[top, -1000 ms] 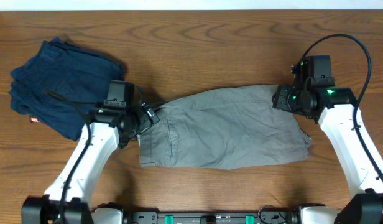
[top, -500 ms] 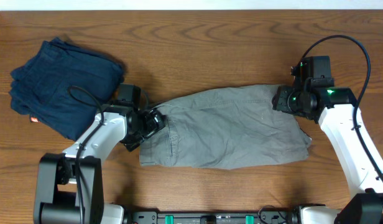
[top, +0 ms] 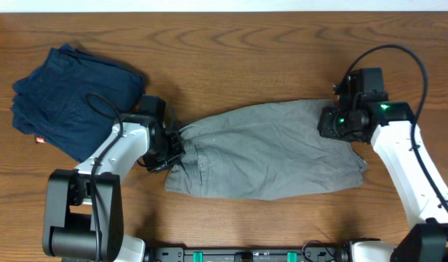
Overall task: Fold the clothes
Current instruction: 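Fold the shorts in half, bringing the right gripper's end toward the left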
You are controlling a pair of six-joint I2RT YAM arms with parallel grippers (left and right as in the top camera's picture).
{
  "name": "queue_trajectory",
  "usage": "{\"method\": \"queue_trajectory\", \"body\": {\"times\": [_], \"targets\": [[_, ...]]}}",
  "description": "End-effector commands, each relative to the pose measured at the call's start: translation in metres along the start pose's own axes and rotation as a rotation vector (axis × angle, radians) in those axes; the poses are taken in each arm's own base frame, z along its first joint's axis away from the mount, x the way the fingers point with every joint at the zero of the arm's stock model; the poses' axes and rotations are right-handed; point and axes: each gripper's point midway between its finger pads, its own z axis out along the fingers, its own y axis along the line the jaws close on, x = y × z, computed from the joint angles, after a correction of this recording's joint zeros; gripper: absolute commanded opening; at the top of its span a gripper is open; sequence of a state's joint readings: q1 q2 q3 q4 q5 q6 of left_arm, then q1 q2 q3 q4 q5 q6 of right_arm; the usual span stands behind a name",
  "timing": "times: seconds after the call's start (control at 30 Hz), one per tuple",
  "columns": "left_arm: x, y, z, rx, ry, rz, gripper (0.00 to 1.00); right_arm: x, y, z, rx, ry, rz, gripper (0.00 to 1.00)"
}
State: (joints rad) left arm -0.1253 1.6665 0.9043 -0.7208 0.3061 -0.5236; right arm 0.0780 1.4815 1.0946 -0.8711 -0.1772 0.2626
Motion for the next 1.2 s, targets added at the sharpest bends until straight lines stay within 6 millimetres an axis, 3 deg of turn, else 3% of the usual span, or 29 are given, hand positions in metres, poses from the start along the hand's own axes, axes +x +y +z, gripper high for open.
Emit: {"method": "queue_trajectory", "body": {"times": [0.0,0.13,0.5,0.67,0.83,0.93,1.07,1.17], "targets": [[-0.012,-0.02,-0.038,0.022,-0.04,0.077,0.06,0.018,0.03,0.017,-0.098,0.097,-0.089,0.18],[-0.012,-0.032,-0.079,0.034,-0.063,0.099,0.06,0.041,0.055,0.041,-0.144,0.208,-0.155,0.07],[-0.009,-0.057,-0.146,0.148,-0.189,0.144,0.06,0.124,0.146,0.118,-0.287,0.445,-0.366,0.07],[0.001,-0.077,-0.176,0.273,-0.228,0.186,0.06,0.137,0.187,0.156,-0.351,0.385,-0.434,0.04],[0.012,-0.096,-0.206,0.399,-0.275,0.24,0.06,0.123,0.236,0.159,-0.484,0.238,-0.499,0.05],[0.013,-0.1,-0.216,0.43,-0.308,0.256,0.06,0.114,0.247,0.156,-0.507,0.2,-0.512,0.06],[0.016,-0.099,-0.218,0.43,-0.31,0.259,0.06,0.082,0.229,0.145,-0.4,0.13,-0.487,0.13],[0.018,-0.101,-0.216,0.428,-0.301,0.265,0.06,0.042,0.199,0.118,-0.289,0.057,-0.443,0.18]]}}
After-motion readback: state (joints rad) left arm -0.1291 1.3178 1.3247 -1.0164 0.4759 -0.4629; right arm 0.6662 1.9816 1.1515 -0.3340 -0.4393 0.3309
